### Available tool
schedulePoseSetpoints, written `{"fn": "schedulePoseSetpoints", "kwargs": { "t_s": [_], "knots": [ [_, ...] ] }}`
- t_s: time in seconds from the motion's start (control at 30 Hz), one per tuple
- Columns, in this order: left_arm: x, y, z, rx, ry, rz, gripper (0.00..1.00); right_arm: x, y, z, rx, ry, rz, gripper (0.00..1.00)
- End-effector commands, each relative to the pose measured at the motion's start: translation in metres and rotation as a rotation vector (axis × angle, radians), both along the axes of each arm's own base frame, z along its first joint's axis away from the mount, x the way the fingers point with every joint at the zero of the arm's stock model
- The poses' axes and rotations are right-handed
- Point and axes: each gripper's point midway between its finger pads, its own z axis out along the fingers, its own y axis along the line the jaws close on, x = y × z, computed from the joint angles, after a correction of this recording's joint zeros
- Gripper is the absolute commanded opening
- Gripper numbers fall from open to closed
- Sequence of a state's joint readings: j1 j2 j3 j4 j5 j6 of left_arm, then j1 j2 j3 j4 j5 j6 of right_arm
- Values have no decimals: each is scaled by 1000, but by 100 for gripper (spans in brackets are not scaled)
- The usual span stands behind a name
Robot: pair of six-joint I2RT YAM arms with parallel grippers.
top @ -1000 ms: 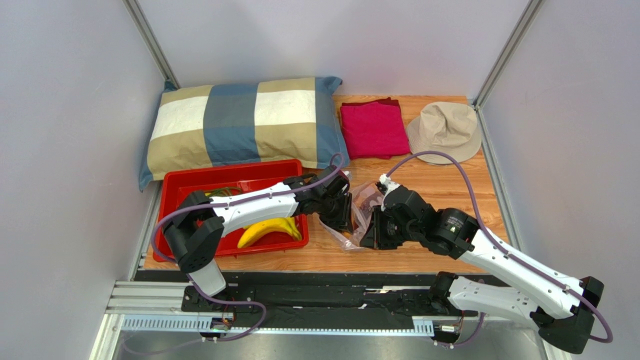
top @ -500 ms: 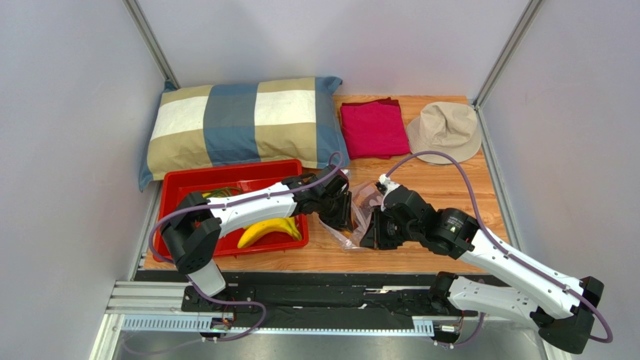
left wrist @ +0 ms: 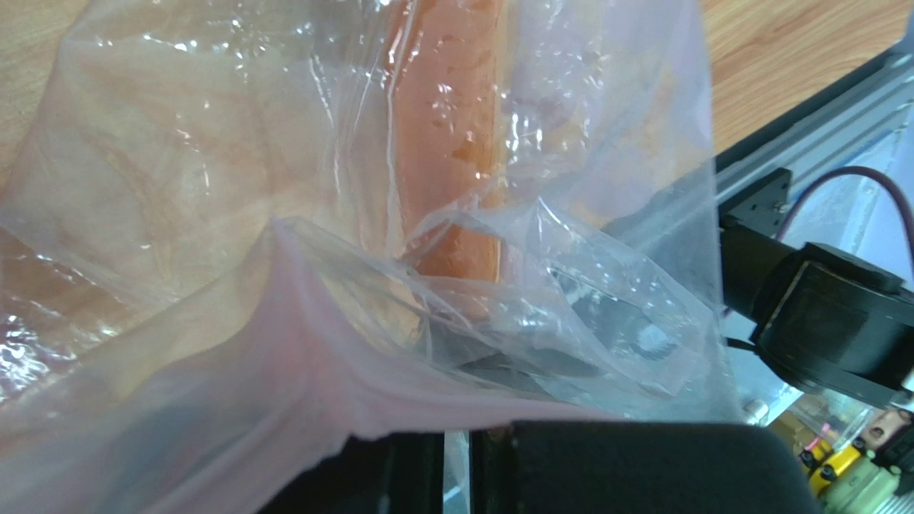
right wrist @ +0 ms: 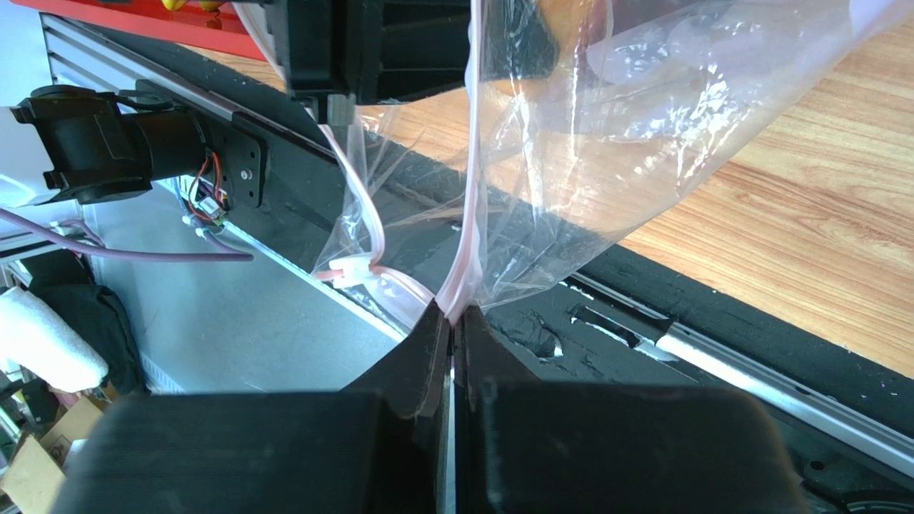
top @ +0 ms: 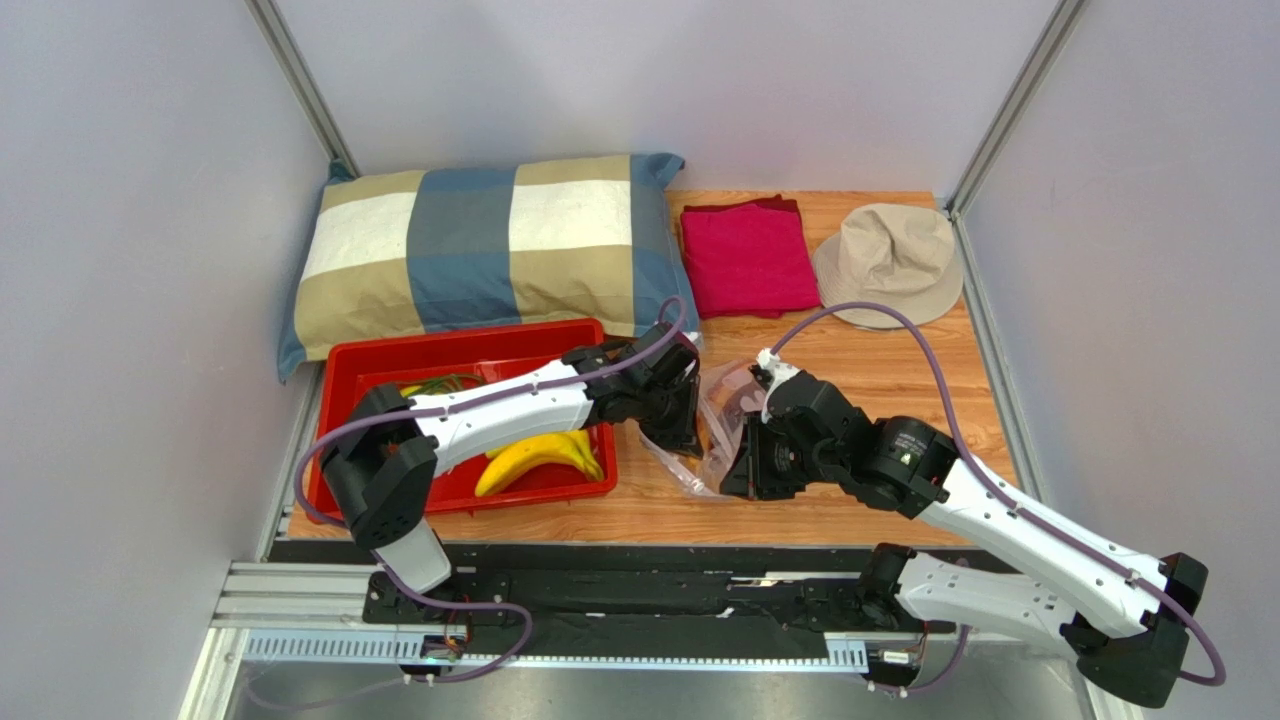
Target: Open the zip-top bag and remove the fake food
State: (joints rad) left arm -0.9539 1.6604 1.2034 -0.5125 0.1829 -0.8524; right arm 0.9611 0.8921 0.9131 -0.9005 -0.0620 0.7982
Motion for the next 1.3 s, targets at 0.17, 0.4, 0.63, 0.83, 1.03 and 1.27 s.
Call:
{"fn": "schedulePoseSetpoints", "kwargs": {
  "t_s": [0.17,0.4,0.63,0.83,1.03,1.27],
  "knots": [
    [33,5,64,-121,-155,120,0,-7,6,26,63,-22,61,0],
    [27,-12,91,-403,27,116,0,-8,-25,15,-76,-55,46,0],
    [41,10,90,-250,-182,19,0,-9,-73,12,-172,-125,-45,0],
    [35,11,80,-306,-195,-12,0,-21,-77,-8,-148,-79,-51,0],
    [26,7,60,-328,-104,10,0,-21,-63,-1,-61,-70,-61,0],
    [27,10,53,-303,-96,26,8,-19,-53,4,-45,-60,-43,0]
  ]
}}
